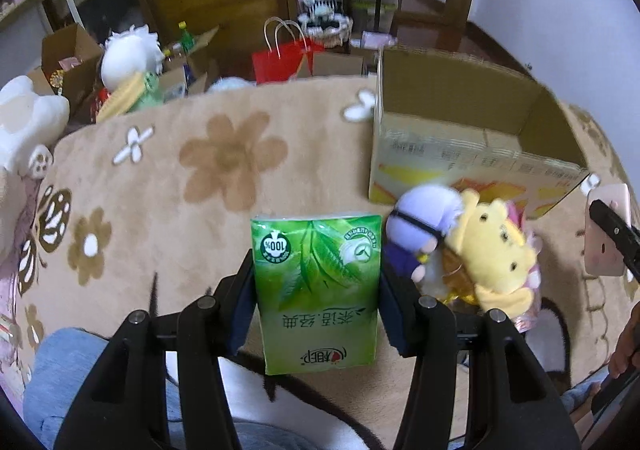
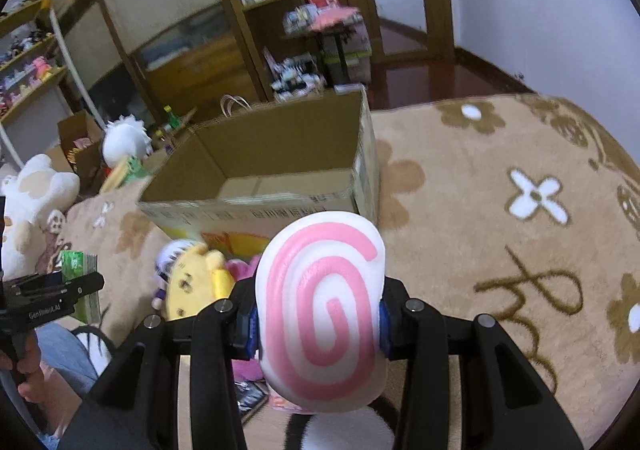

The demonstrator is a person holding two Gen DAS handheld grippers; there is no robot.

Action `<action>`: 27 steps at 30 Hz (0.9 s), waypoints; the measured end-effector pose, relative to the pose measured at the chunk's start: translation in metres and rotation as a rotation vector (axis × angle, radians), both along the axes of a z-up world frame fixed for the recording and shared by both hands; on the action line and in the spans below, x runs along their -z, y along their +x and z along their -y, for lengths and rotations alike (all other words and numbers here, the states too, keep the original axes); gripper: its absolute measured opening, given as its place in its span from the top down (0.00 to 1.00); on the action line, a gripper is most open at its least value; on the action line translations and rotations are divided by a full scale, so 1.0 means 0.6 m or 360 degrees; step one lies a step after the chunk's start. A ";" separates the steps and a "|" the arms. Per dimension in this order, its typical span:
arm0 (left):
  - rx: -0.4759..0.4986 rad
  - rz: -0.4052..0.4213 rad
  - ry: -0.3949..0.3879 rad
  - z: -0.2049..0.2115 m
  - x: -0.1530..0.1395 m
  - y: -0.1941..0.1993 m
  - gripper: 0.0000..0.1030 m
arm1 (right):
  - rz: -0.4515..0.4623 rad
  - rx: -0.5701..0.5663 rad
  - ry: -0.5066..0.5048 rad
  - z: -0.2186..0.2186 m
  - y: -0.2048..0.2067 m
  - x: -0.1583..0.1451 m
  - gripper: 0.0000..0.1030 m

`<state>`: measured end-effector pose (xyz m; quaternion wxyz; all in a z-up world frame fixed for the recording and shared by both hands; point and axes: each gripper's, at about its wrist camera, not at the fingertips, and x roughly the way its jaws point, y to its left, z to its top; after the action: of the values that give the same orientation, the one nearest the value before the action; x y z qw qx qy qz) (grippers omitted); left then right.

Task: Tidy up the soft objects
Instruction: 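Lift both held items over the box and open both grippers to drop them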

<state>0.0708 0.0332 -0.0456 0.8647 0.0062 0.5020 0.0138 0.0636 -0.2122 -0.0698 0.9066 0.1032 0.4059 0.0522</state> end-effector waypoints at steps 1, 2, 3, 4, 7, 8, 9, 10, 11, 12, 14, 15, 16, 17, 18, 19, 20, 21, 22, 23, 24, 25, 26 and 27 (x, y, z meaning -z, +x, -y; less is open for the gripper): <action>-0.0002 0.0022 0.0005 -0.003 -0.008 0.001 0.49 | 0.0031 -0.0001 -0.0011 -0.001 -0.003 -0.010 0.56; -0.0004 0.0045 0.0017 -0.006 -0.015 0.003 0.49 | 0.0061 -0.0001 -0.0021 -0.003 -0.004 -0.020 0.56; 0.0004 0.0082 0.0035 -0.006 -0.028 0.005 0.49 | 0.0086 -0.0007 -0.0025 -0.004 -0.004 -0.029 0.56; 0.0009 0.0103 0.0045 -0.006 -0.037 0.008 0.49 | 0.0115 -0.0014 -0.0036 -0.005 -0.003 -0.040 0.56; 0.0012 0.0152 0.0047 -0.012 -0.057 0.026 0.49 | 0.0162 -0.0013 -0.0050 -0.008 -0.003 -0.061 0.56; 0.0016 0.0165 0.0047 -0.014 -0.060 0.033 0.49 | 0.0176 -0.0016 -0.0054 -0.009 -0.001 -0.067 0.56; 0.0026 0.0192 0.0059 -0.013 -0.071 0.039 0.49 | 0.0188 -0.0016 -0.0060 -0.011 0.000 -0.072 0.56; 0.0034 0.0220 0.0075 -0.011 -0.080 0.044 0.49 | 0.0203 -0.0016 -0.0064 -0.012 0.003 -0.078 0.55; 0.0045 0.0258 0.0099 -0.007 -0.091 0.051 0.49 | 0.0216 -0.0019 -0.0063 -0.013 0.006 -0.083 0.55; 0.0050 0.0284 0.0110 -0.004 -0.096 0.054 0.49 | 0.0223 -0.0021 -0.0061 -0.013 0.008 -0.087 0.55; 0.0060 0.0352 0.0118 0.004 -0.115 0.065 0.49 | 0.0238 -0.0028 -0.0063 -0.017 0.017 -0.095 0.55; 0.0074 0.0395 0.0110 0.008 -0.127 0.073 0.49 | 0.0245 -0.0029 -0.0069 -0.018 0.020 -0.097 0.55; 0.0083 0.0424 0.0109 0.011 -0.134 0.078 0.49 | 0.0257 -0.0032 -0.0078 -0.019 0.027 -0.101 0.55; 0.0091 0.0452 0.0114 0.014 -0.141 0.082 0.49 | 0.0264 -0.0033 -0.0077 -0.018 0.030 -0.104 0.55; 0.0106 0.0489 0.0130 0.022 -0.149 0.091 0.49 | 0.0269 -0.0032 -0.0069 -0.017 0.036 -0.106 0.55; 0.0115 0.0510 0.0140 0.027 -0.154 0.097 0.49 | 0.0273 -0.0032 -0.0060 -0.016 0.044 -0.108 0.55; 0.0124 0.0526 0.0145 0.032 -0.158 0.104 0.49 | 0.0276 -0.0030 -0.0063 -0.016 0.052 -0.109 0.54; 0.0137 0.0540 0.0143 0.037 -0.160 0.112 0.49 | 0.0278 -0.0027 -0.0072 -0.016 0.058 -0.109 0.54; 0.0150 0.0553 0.0134 0.041 -0.161 0.120 0.49 | 0.0281 -0.0029 -0.0080 -0.017 0.065 -0.110 0.54; 0.0163 0.0566 0.0126 0.046 -0.160 0.126 0.49 | 0.0279 -0.0033 -0.0082 -0.018 0.072 -0.109 0.54; 0.0181 0.0582 0.0130 0.052 -0.156 0.137 0.49 | 0.0277 -0.0036 -0.0081 -0.018 0.078 -0.108 0.54; 0.0190 0.0592 0.0139 0.054 -0.152 0.145 0.49 | 0.0272 -0.0040 -0.0083 -0.019 0.085 -0.106 0.54; 0.0199 0.0610 0.0151 0.058 -0.145 0.154 0.49 | 0.0268 -0.0045 -0.0092 -0.020 0.092 -0.102 0.54; 0.0209 0.0624 0.0155 0.064 -0.140 0.159 0.49 | 0.0266 -0.0047 -0.0102 -0.022 0.096 -0.100 0.54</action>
<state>0.1661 -0.0050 0.0387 0.9436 0.0778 0.3214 -0.0173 0.1212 -0.1993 -0.0101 0.9392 0.0636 0.3319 0.0610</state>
